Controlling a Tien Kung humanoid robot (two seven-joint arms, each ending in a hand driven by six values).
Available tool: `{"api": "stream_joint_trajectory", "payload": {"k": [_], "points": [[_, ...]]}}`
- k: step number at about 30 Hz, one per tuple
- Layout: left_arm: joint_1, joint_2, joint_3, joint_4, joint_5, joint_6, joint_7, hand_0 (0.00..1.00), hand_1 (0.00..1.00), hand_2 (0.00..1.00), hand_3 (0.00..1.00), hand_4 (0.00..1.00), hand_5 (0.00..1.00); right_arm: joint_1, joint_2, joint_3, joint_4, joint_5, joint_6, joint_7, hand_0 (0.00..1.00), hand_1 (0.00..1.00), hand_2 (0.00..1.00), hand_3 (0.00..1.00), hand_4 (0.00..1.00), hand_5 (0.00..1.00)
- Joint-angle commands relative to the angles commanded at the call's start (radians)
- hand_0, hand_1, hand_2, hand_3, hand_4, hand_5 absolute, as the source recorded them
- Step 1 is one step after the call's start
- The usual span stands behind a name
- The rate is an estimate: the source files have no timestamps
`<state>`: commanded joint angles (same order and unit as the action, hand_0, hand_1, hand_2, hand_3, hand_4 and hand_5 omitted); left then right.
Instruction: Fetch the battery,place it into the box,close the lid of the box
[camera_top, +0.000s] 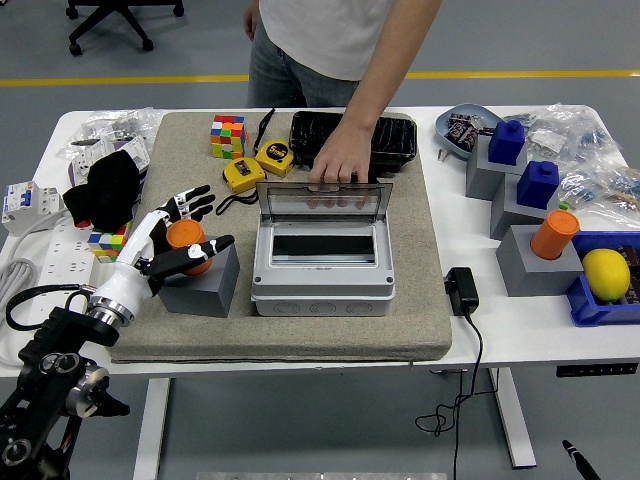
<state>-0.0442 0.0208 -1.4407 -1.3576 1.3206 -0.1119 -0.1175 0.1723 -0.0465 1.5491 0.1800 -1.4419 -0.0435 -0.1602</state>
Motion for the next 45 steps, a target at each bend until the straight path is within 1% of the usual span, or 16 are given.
{"api": "stream_joint_trajectory", "payload": {"k": [4,5,7,10,16,17,22,23,24,28,29,32,36,40,41,45], "points": [[-0.005,0.004,0.008,-0.001,0.015,0.057,-0.010,0.865,0.843,0.791,0.848,0.998,0.004,0.002,0.000,0.000,0.000,0.002,0.000,0.000,0.776,0.701,0.720,0.767,0.998,0.998],[-0.005,0.004,0.009,0.000,0.017,0.064,-0.010,0.724,0.754,0.626,0.762,0.998,0.002,0.002,0.000,0.000,0.000,0.002,0.000,0.000,0.776,0.702,0.720,0.767,0.998,0.998],[-0.006,0.004,0.013,-0.001,0.019,0.072,-0.011,0.724,0.754,0.626,0.762,0.998,0.002,0.002,-0.001,-0.001,0.000,0.004,-0.001,0.001,0.776,0.702,0.720,0.767,0.998,0.998],[-0.006,0.004,0.022,-0.003,0.018,0.072,-0.011,0.724,0.754,0.626,0.762,0.998,0.002,0.003,-0.001,0.000,0.000,0.004,-0.001,0.001,0.776,0.702,0.720,0.767,0.998,0.998],[-0.005,0.004,0.042,-0.009,0.011,0.058,-0.014,0.714,0.752,0.627,0.765,0.998,0.002,0.002,-0.001,0.001,0.000,0.004,-0.001,0.000,0.776,0.701,0.720,0.767,0.998,0.998],[-0.005,0.005,0.045,-0.011,0.009,0.056,-0.015,0.752,0.780,0.682,0.779,0.998,0.002,0.002,-0.001,0.001,0.000,0.004,-0.001,0.000,0.776,0.701,0.720,0.767,0.998,0.998],[-0.006,0.009,0.061,-0.018,0.003,0.061,-0.021,0.752,0.780,0.682,0.779,0.998,0.002,0.004,-0.002,0.000,0.000,0.005,-0.001,0.001,0.776,0.701,0.720,0.767,0.998,0.998],[-0.006,0.009,0.065,-0.018,0.003,0.061,-0.021,0.784,0.802,0.718,0.789,0.998,0.002,0.004,-0.002,0.000,0.000,0.006,-0.001,0.001,0.776,0.701,0.720,0.767,0.998,0.998],[-0.006,0.009,0.067,-0.017,0.004,0.061,-0.020,0.784,0.802,0.718,0.789,0.998,0.002,0.004,-0.002,0.000,0.000,0.006,-0.001,0.001,0.776,0.701,0.720,0.767,0.998,0.998],[-0.005,0.008,0.075,-0.009,0.020,0.037,-0.011,0.784,0.802,0.718,0.789,0.998,0.002,0.005,-0.003,0.001,0.000,0.007,-0.001,0.000,0.776,0.701,0.720,0.767,0.998,0.998],[-0.004,0.008,0.077,-0.008,0.024,0.035,-0.010,0.863,0.876,0.815,0.830,0.998,0.002,0.005,-0.003,0.000,0.000,0.007,0.000,0.000,0.776,0.701,0.720,0.767,0.998,0.998],[-0.005,0.008,0.079,-0.003,0.025,0.031,-0.008,0.863,0.876,0.815,0.830,0.998,0.002,0.004,-0.004,0.001,0.000,0.007,0.000,0.000,0.776,0.701,0.720,0.767,0.998,0.998],[-0.006,0.009,0.078,0.001,0.031,0.038,-0.007,0.851,0.878,0.823,0.844,0.998,0.002,0.003,-0.004,0.001,0.000,0.007,0.001,0.001,0.776,0.701,0.720,0.767,0.998,0.998],[-0.006,0.009,0.078,0.003,0.044,0.052,-0.005,0.851,0.878,0.823,0.844,0.998,0.002,0.003,-0.004,0.003,0.000,0.007,0.000,0.001,0.776,0.701,0.720,0.767,0.998,0.998],[-0.006,0.009,0.079,0.003,0.050,0.057,-0.004,0.807,0.849,0.799,0.830,0.998,0.002,0.003,-0.004,0.002,0.000,0.007,0.000,0.001,0.777,0.701,0.720,0.767,0.998,0.998],[-0.008,0.009,0.085,0.006,0.060,0.072,-0.004,0.807,0.849,0.799,0.830,0.998,0.002,0.004,-0.005,0.004,0.000,0.004,0.000,0.000,0.777,0.701,0.720,0.767,0.998,0.998]]}}
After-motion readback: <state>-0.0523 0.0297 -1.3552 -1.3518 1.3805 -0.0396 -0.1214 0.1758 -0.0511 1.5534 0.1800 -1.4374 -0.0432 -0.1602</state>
